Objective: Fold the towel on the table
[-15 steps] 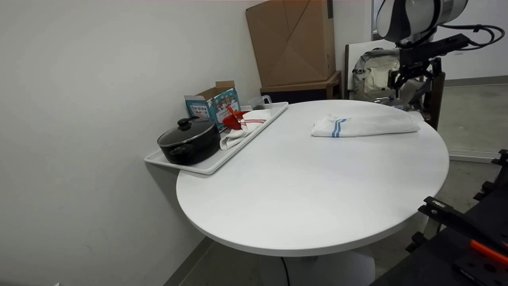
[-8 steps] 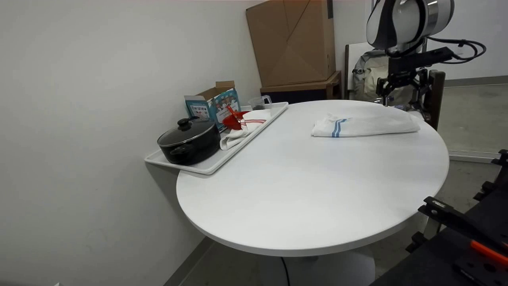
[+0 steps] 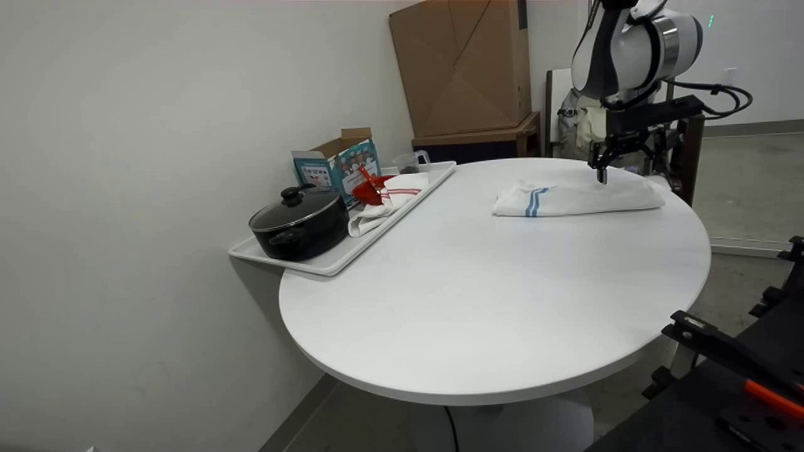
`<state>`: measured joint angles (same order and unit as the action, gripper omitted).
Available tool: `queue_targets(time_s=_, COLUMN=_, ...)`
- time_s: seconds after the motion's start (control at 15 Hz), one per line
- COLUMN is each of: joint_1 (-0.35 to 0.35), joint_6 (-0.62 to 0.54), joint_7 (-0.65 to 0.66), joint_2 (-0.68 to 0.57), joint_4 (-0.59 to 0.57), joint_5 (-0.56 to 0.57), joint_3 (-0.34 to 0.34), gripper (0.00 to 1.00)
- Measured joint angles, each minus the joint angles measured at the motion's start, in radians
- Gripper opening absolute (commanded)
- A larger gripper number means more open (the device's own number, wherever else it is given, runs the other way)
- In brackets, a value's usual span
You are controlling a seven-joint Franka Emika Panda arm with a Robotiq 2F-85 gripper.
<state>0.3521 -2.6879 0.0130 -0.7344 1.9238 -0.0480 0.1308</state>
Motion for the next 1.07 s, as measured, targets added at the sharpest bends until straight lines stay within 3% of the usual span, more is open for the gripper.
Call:
queue_targets(time_s=0.67, joint_1=-0.002, joint_6=0.000, joint_7=0.000, joint_2=-0.048, joint_4=-0.049, joint_5=0.000, joint_3=-0.015, gripper=0.01)
queue_targets(time_s=1.07, joint_1=-0.003, joint_6=0.000, joint_7=0.000, joint_2=-0.051, joint_4=-0.053, joint_5=0.000, joint_3=-0.020, gripper=0.01)
